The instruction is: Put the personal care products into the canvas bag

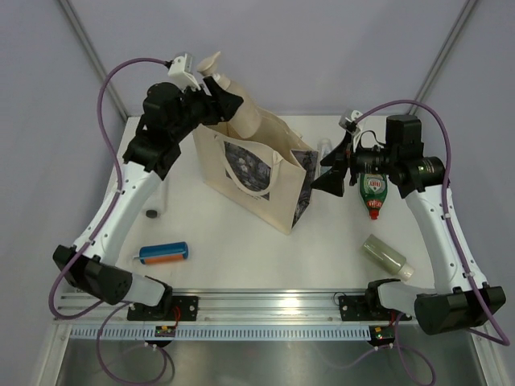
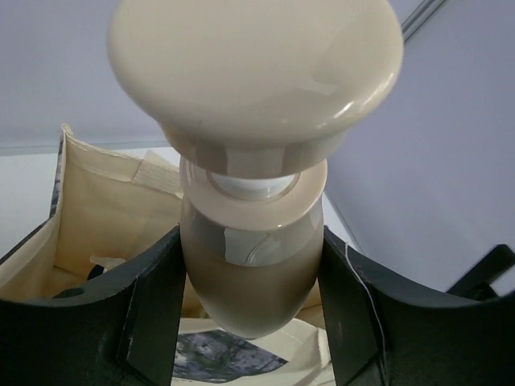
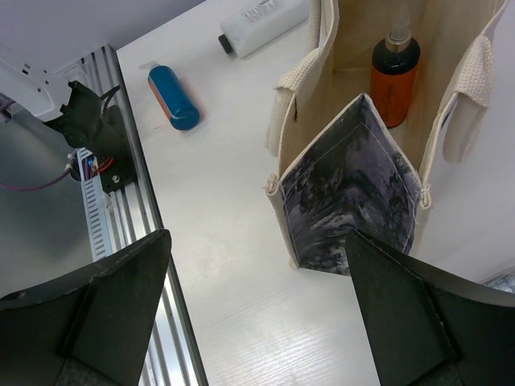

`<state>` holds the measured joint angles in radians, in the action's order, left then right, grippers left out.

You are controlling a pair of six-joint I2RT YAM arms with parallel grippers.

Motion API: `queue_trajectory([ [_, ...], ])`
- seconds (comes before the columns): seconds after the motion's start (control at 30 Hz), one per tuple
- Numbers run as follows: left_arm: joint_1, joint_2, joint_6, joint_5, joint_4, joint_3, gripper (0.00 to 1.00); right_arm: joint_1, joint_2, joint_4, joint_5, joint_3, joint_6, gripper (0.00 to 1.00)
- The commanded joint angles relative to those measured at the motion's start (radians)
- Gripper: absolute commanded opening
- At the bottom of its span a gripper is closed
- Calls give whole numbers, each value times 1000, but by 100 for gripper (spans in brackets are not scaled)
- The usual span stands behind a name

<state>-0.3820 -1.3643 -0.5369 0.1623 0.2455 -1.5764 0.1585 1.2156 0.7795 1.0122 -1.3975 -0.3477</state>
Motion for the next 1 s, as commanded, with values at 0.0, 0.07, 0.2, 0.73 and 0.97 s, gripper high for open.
queue_trajectory([
  [0.0, -15, -66, 80, -14, -132, -114, 0, -14, -45, -26, -1, 18, -4, 98],
  [0.07, -21, -94, 116, 8, -98, -116, 0, -19, -56, -25, -6, 31, -7, 98],
  [0.2, -28, -127, 149, 60, -92, -79, 0, -31, -59, -28, -7, 45, -8, 98],
  [0.73, -63, -259, 232, 246, 21, 10, 1, -51, -21, -45, -18, 60, 10, 98],
  [0.97, -83, -312, 307, 175, 83, 19, 6, -63, -27, -65, -53, 91, 26, 99],
])
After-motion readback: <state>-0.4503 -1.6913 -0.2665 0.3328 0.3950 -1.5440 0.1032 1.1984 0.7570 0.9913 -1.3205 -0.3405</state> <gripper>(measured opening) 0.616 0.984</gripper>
